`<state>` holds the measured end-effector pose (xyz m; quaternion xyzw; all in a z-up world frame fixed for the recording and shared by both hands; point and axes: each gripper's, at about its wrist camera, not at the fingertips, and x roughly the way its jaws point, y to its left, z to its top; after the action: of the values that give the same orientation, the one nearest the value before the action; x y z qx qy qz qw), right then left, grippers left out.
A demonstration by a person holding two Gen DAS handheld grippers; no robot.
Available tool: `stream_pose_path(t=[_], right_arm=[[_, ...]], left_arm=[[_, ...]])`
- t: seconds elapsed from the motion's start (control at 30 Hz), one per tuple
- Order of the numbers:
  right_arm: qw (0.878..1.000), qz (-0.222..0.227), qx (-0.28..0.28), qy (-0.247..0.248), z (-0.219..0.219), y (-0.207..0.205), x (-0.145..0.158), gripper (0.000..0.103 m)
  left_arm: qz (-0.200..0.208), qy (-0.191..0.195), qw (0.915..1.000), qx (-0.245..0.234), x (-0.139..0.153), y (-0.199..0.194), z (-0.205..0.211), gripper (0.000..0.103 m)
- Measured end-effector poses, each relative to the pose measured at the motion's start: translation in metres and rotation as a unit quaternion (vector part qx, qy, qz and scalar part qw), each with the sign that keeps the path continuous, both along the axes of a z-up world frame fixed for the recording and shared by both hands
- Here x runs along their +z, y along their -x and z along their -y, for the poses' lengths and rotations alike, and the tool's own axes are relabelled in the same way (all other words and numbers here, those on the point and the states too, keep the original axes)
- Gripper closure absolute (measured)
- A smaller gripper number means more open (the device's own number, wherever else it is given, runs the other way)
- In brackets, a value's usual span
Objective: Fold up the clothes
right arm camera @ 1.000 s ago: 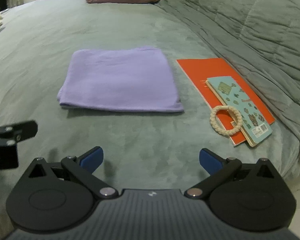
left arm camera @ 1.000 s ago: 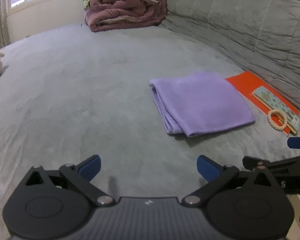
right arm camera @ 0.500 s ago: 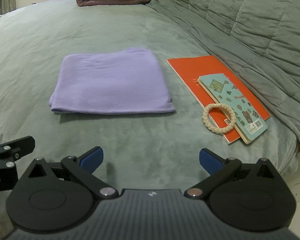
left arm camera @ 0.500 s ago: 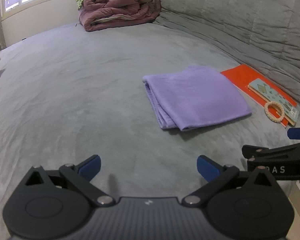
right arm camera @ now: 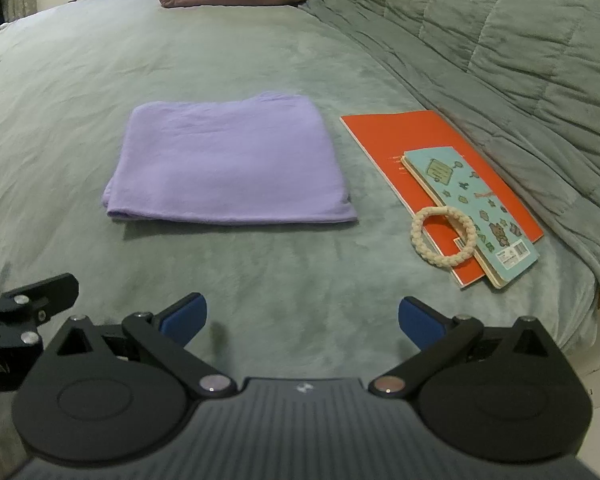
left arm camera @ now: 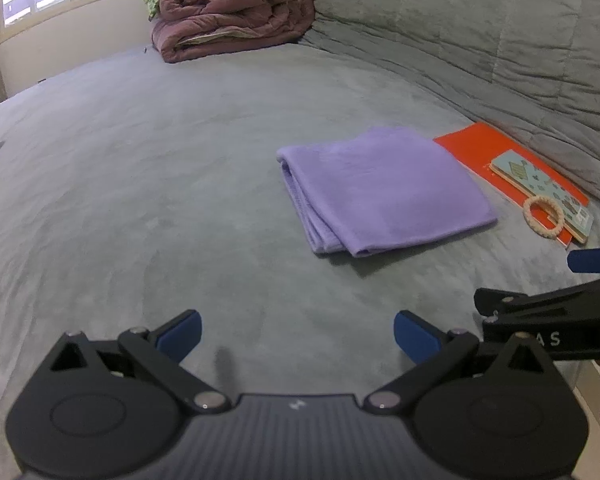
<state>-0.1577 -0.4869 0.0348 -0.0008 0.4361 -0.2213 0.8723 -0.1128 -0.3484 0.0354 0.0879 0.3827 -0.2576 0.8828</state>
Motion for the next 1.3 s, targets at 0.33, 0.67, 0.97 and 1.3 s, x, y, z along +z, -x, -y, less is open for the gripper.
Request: stream_pose_path(t=[0.33, 0.67, 0.97, 1.3], right_arm=[[1.000, -0.003, 0.004, -0.001, -0.0009, -0.0003, 0.0000, 0.000], [1.000, -0.005, 0.005, -0.001, -0.0012, -0.0005, -0.0008, 0.000], [1.000, -0.006, 0.004, 0.000, -0.0023, -0.0001, -0.0010, 0.000], [1.000, -0.010, 0.004, 0.002, -0.0009, -0.0009, -0.0019, 0.000]], left_arm=[[0.000, 0.000, 1.0000, -0.003, -0.0004, 0.0017, 0.0010, 0.001], [-0.001, 0.001, 1.0000, -0.007, -0.0007, 0.0053, 0.0035, 0.001], [0.002, -0.001, 1.0000, -0.007, -0.0008, 0.0067, 0.0039, 0.001], [0.010, -0.005, 0.9999, -0.006, -0.0010, 0.0091, 0.0045, 0.001]])
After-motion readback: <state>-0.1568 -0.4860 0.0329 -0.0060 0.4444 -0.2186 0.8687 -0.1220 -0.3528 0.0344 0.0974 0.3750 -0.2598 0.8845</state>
